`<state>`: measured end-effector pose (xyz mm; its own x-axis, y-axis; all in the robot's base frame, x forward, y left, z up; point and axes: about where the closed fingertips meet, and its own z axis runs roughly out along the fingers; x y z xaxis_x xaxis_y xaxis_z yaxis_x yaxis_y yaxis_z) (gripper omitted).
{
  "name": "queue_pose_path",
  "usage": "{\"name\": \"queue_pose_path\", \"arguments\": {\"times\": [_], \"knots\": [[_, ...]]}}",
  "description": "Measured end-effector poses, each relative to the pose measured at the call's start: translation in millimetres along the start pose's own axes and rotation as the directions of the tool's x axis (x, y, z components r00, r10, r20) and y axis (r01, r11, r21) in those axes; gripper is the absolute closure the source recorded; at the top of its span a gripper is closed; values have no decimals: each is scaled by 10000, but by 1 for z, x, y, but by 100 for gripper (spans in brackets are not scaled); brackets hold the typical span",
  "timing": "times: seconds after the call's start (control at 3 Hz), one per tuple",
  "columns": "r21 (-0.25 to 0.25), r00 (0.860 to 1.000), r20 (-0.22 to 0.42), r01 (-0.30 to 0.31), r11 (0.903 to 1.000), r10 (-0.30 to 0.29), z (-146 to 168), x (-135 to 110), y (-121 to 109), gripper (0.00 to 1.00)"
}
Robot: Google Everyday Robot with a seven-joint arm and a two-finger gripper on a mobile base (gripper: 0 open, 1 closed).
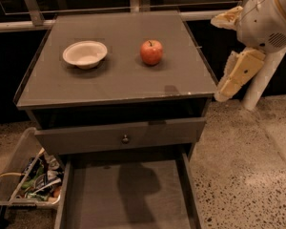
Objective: Place apple into middle drawer
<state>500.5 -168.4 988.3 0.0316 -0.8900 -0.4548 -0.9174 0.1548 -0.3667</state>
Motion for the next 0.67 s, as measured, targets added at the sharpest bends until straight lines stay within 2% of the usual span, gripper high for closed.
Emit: {"name": "queue_pose_path", "arguments": {"times": [0.33, 0.67], "knots": [[-12, 9967, 704, 403, 9992, -402, 26, -14, -20, 0], [-12, 9967, 705, 404, 9992, -402, 26, -14, -20, 0]]}}
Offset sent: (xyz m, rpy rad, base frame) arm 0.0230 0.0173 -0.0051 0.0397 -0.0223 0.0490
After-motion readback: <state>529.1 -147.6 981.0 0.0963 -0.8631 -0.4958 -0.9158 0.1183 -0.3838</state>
